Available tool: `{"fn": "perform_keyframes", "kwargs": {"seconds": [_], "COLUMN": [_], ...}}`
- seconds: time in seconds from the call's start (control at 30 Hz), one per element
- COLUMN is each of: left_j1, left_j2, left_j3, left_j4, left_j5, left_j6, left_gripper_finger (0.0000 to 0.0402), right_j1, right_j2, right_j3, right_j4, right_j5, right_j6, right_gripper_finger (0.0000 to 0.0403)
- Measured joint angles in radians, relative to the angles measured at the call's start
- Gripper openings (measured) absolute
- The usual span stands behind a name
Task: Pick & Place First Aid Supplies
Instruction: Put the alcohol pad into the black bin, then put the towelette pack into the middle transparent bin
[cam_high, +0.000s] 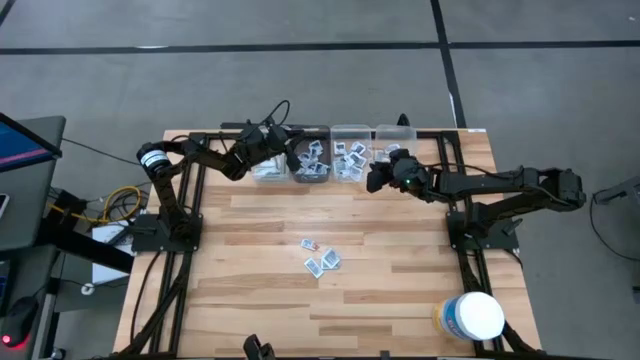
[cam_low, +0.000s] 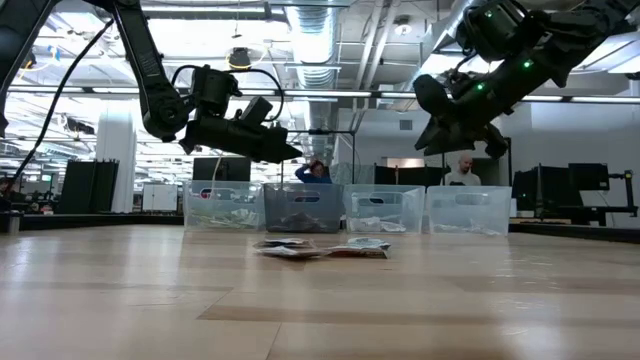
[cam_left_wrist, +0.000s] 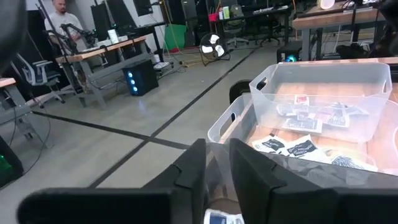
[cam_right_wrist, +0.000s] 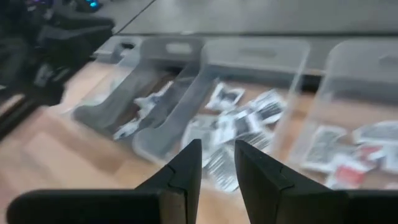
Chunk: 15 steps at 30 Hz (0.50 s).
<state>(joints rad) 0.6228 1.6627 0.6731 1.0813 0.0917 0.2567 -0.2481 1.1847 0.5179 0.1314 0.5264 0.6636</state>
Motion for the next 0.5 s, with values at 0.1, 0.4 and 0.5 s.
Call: {"fn": "perform_keyframes", "kwargs": {"seconds": [0.1,0.4,0.5], "left_j1": [-0.007,-0.158,-0.242], "left_j2": [-0.006,-0.192,-0.279], "left_j3": [0.000,0.000,0.000], "left_j4": [-0.008,-0.212,-0.354], "left_j5": [-0.002,-0.003,-0.014], "left_j6": [0.026,0.107,0.045], "left_gripper_finger": [0.0087,0.0090,0.0090], "right_j1": [0.004,0.138,0.203], "right_j2": [0.000,0.000,0.000], "right_j3": [0.000,0.000,0.000], "right_j4": [0.000,0.023,0.024], "right_j5": [-0.070,-0.087,-0.091], "right_j6": [0.017,-0.036,-0.063], "right_gripper_finger": [0.0091,0.0091,0.0091]}}
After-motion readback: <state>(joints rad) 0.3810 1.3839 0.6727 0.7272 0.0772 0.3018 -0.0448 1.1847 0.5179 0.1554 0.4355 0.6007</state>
